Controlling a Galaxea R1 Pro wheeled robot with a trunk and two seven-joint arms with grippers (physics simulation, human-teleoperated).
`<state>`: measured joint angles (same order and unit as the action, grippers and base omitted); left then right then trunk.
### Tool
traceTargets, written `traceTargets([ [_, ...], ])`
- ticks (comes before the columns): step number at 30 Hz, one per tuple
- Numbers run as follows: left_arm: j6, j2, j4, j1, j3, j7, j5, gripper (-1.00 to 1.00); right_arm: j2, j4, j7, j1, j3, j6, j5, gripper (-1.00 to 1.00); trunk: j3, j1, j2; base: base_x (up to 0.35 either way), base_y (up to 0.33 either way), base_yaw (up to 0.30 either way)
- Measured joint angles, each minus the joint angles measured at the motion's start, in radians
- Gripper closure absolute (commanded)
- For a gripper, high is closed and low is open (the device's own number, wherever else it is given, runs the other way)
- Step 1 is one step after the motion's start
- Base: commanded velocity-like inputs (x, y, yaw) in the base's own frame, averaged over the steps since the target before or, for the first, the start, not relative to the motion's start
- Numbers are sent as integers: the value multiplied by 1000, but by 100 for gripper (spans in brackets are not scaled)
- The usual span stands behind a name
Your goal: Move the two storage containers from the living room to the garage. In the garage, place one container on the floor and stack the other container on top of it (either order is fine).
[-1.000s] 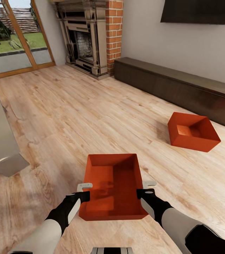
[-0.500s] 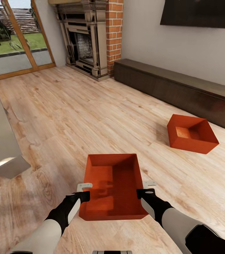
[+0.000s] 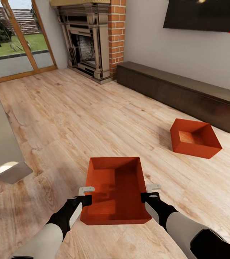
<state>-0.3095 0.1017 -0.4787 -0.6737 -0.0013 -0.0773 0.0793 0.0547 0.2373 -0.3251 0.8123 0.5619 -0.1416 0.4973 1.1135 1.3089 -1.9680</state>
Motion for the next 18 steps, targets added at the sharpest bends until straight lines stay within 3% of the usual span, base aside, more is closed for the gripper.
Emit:
traceTargets([
  [18, -1, 0, 0, 0, -1, 0, 0, 100, 0, 0, 0, 0, 0, -6, -1, 100, -56, -69, 126, 0, 0, 0],
])
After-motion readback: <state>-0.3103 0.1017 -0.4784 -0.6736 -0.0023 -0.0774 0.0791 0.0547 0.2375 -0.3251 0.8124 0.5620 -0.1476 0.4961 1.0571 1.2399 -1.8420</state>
